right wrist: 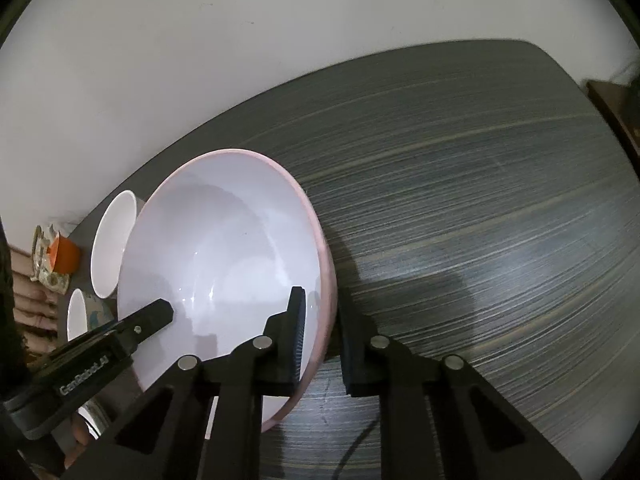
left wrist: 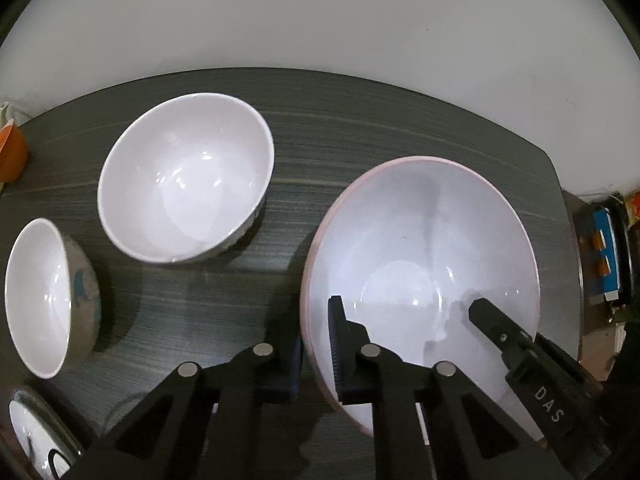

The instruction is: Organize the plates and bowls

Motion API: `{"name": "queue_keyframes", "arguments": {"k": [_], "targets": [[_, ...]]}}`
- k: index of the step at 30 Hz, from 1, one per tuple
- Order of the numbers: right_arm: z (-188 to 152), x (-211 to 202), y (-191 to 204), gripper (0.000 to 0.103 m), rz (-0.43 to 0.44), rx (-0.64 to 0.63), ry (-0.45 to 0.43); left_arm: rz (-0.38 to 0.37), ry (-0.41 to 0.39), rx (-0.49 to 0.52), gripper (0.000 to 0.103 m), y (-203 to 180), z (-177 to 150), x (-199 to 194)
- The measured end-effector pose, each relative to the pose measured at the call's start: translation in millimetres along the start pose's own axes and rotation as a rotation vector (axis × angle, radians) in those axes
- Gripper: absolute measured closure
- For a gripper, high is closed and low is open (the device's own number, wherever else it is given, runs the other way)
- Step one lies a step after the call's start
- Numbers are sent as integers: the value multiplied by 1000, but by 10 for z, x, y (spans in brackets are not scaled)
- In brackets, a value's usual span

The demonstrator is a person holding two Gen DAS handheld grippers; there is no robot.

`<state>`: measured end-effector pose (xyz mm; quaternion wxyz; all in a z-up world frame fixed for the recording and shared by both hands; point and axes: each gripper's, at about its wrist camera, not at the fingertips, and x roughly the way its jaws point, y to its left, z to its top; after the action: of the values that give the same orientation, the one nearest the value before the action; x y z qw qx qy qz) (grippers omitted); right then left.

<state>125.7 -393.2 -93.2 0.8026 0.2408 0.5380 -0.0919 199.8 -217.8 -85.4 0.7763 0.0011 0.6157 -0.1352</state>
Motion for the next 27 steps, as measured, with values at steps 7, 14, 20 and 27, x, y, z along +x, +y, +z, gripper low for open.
{"name": "queue_keyframes", "arguments": {"k": [7,14,20,27], "targets": [[-72,-94,31,88,2,-1,5,-1,-22,13,92,85,-182,-217],[-211,-227,235,87,8,-30,-12,35,-61,17,91,320,-437,-580],[-450,-325,424,87,17,-47,2,34,-64,-13,91,448,-678,-745],[-793,-476,692,86,13,-71,17,21,-38,-51,91,770,-1028,-909]]}}
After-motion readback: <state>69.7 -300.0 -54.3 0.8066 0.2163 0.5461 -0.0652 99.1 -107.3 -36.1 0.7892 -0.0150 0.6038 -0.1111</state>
